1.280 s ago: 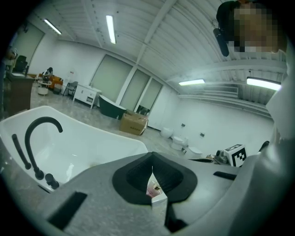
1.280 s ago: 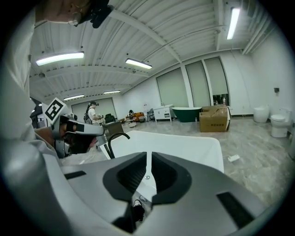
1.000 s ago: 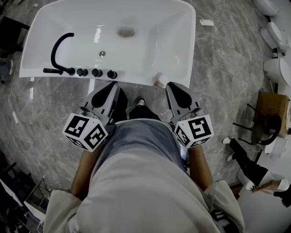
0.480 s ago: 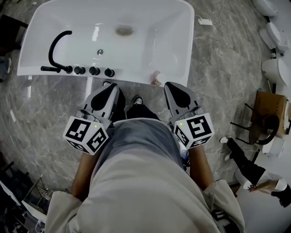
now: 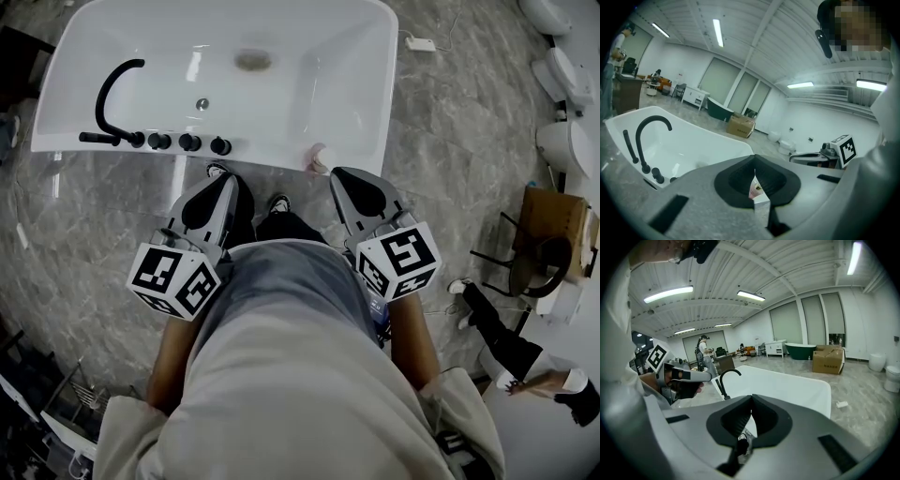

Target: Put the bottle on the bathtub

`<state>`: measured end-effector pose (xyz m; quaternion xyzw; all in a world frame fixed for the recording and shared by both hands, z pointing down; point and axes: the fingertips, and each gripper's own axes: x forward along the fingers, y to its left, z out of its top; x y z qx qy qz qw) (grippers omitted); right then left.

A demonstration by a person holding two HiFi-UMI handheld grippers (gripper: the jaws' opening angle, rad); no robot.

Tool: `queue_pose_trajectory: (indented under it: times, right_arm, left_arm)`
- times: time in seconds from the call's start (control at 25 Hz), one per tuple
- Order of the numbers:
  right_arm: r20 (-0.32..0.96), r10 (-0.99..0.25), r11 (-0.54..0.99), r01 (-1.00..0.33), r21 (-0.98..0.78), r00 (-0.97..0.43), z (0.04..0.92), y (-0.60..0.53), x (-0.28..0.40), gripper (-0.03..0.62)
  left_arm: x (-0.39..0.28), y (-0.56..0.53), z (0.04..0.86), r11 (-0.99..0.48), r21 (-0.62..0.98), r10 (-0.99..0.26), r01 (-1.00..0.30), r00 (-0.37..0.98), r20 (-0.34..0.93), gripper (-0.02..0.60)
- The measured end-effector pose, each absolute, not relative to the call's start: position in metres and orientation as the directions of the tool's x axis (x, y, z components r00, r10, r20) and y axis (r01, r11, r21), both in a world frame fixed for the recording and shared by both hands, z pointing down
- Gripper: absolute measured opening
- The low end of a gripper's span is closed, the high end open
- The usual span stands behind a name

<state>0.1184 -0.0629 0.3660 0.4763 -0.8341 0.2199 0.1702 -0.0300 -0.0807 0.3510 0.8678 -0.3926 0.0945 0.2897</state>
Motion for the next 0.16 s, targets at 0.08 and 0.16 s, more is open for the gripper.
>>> queue_pose_trajectory:
  times: [0.08, 0.16]
  right_arm:
    - [0.484, -0.716, 0.46, -0.861, -0.217, -0.504, 0.3647, -0.0659, 0.1149, 0.011]
    - [0.472, -0.71, 0.466, -0.852, -0.241, -0.522, 0.3627, -0.0671, 0.1124, 0.011]
  left_arm:
    - [-0.029, -0.0828, 0.3535, -0.529, 0.426, -0.621, -0.733, 0.677, 0.394, 0.005]
    - [-0.0277, -0.0831, 0.3552, -0.535, 0.423, -0.616, -0.731, 0.68, 0.398, 0.005]
